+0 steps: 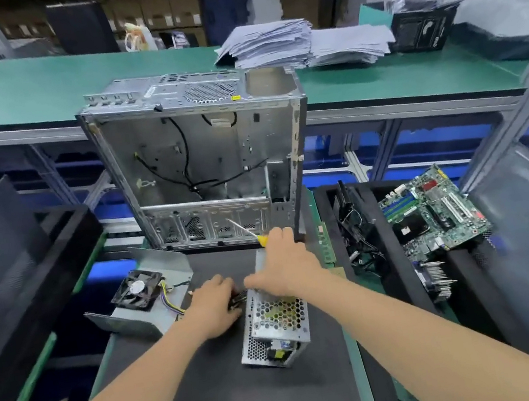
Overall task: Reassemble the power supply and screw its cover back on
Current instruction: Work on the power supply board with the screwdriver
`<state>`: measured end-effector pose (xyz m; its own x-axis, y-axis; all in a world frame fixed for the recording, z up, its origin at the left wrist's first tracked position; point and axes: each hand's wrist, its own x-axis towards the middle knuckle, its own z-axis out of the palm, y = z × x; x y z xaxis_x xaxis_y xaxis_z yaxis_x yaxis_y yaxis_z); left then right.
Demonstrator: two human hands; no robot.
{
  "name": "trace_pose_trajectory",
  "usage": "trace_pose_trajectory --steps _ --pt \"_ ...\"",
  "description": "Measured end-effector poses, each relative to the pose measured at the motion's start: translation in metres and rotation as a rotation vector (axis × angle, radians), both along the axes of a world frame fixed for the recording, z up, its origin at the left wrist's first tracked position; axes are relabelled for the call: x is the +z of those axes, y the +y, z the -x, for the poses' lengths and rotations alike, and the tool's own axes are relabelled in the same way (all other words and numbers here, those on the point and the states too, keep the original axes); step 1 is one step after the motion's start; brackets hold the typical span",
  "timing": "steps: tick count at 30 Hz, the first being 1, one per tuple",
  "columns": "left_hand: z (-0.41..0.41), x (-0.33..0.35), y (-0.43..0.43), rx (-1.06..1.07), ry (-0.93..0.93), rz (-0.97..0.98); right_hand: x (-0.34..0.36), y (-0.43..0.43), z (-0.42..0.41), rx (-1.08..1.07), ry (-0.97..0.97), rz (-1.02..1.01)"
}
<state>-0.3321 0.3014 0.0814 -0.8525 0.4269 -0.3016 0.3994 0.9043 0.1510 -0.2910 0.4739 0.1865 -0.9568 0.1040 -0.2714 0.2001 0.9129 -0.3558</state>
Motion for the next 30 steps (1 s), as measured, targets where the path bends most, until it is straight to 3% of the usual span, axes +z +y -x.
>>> trace_pose_trajectory --steps 6,14,25,30 --pt "0.023 -0.013 0.004 -0.116 -0.013 0.053 0.003 0.039 0.004 0.096 -0.129 0.136" --pt "0.054 0.003 0.021 -0.021 -0.126 -0.081 -0.001 0.06 0.001 0.09 -0.159 0.328" --pt "0.04 0.046 0.015 0.087 -0.304 -0.008 -0.012 -0.01 0.003 0.131 0.076 -0.167" --pt "0.024 0.036 -0.001 0.039 -0.333 0.024 -0.018 -0.028 0.011 0.057 0.099 -0.268"
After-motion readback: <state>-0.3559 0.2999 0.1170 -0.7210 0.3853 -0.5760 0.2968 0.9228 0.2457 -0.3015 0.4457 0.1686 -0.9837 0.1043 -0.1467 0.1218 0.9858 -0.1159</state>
